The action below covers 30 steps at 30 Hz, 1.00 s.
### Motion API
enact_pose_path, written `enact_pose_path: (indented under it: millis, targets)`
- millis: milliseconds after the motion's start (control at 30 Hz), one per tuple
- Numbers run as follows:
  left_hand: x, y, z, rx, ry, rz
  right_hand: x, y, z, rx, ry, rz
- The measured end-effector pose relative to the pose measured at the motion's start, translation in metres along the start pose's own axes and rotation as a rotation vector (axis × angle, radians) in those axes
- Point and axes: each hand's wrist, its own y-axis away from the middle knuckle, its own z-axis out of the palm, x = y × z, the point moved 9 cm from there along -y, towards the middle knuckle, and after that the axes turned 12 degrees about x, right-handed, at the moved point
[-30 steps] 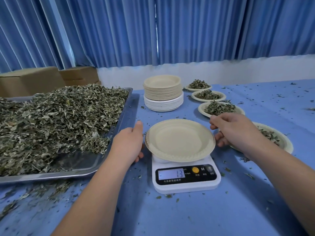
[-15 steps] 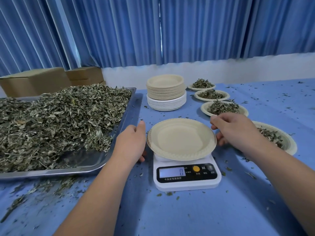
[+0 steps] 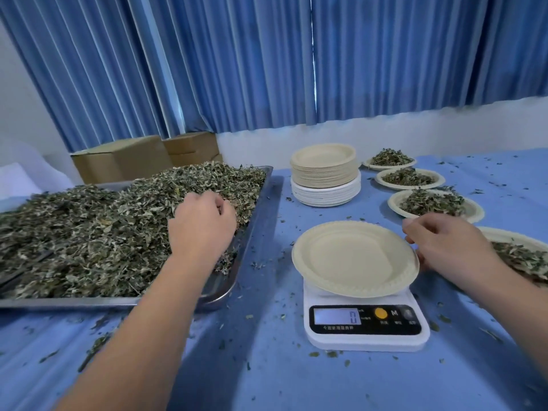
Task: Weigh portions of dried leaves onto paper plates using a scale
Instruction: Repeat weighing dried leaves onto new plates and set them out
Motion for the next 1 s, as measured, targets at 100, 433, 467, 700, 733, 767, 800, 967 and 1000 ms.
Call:
enact_pose_path:
  millis: [100,433,467,700,733,767,800,967,1000]
  targets:
    - [-0.012,-0.017,0.044,-0.267,-0.005,0.187,-0.002,-0.002,0.001,0.025,0.025,-0.018]
    - [-0.053,-0.015,0.108,-0.751,-0.263,0.192,-0.012,-0.002,-0.003,0.051,-0.023,-0.063]
    - [-0.05,-0.016,0.107,-0.753,-0.273,0.187,-0.013,-0.002,-0.004,0.049,-0.028,-0.062]
    - [-0.022,-0.013,0.083,-0.644,-0.227,0.309,-0.012,-0.003,-0.002,0.047,-0.016,-0.066]
    - [-0.023,0.0,0.083,-0.7,-0.206,0.297,-0.012,-0.003,-0.002,0.046,-0.015,-0.069]
    - [-0.026,0.011,0.082,-0.744,-0.195,0.271,-0.012,-0.003,-0.002,0.047,-0.016,-0.07]
    - [-0.028,0.017,0.079,-0.76,-0.187,0.247,-0.011,-0.003,-0.002,0.048,-0.02,-0.07]
    - [-0.024,0.024,0.052,-0.651,-0.06,0.235,-0.012,0.0,-0.006,0.056,-0.031,-0.071]
    - [-0.025,0.03,0.051,-0.688,-0.069,0.226,-0.012,0.0,-0.006,0.057,-0.038,-0.064]
